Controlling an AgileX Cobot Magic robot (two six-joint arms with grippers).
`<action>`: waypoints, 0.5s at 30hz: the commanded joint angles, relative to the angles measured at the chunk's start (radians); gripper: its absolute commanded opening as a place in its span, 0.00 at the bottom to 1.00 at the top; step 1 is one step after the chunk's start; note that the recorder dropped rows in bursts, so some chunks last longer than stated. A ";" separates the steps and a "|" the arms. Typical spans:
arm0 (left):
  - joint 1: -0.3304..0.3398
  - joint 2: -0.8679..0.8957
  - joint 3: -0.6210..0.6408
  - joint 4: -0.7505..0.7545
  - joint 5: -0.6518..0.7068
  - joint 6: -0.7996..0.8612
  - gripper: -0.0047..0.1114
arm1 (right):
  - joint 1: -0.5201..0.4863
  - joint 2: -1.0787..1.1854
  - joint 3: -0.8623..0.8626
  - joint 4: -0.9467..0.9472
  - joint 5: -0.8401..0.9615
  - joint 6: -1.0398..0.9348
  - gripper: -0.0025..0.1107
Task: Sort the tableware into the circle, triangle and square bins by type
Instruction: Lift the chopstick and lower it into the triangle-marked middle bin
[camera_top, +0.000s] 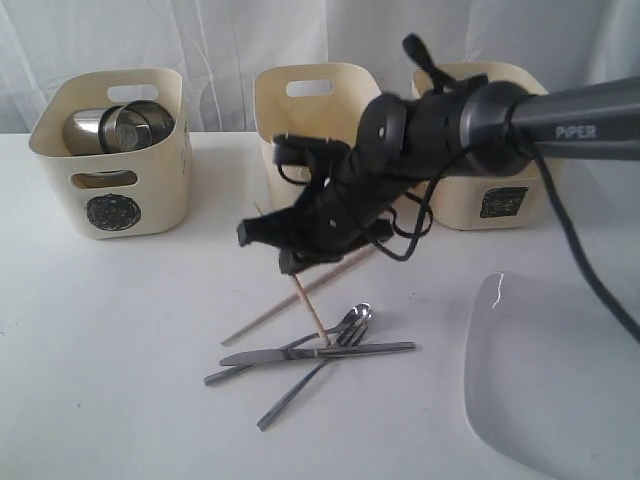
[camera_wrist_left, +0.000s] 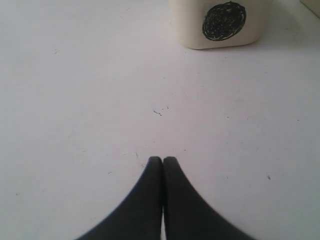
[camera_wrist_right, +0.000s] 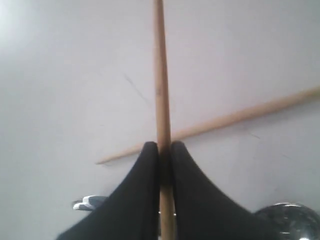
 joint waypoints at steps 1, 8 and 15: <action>-0.001 -0.005 0.002 -0.008 0.000 -0.006 0.04 | -0.003 -0.068 -0.093 0.195 0.065 -0.164 0.02; -0.001 -0.005 0.002 -0.008 0.000 -0.006 0.04 | -0.051 -0.092 -0.172 0.508 -0.071 -0.396 0.02; -0.001 -0.005 0.002 -0.008 0.000 -0.006 0.04 | -0.073 -0.054 -0.172 0.620 -0.369 -0.499 0.02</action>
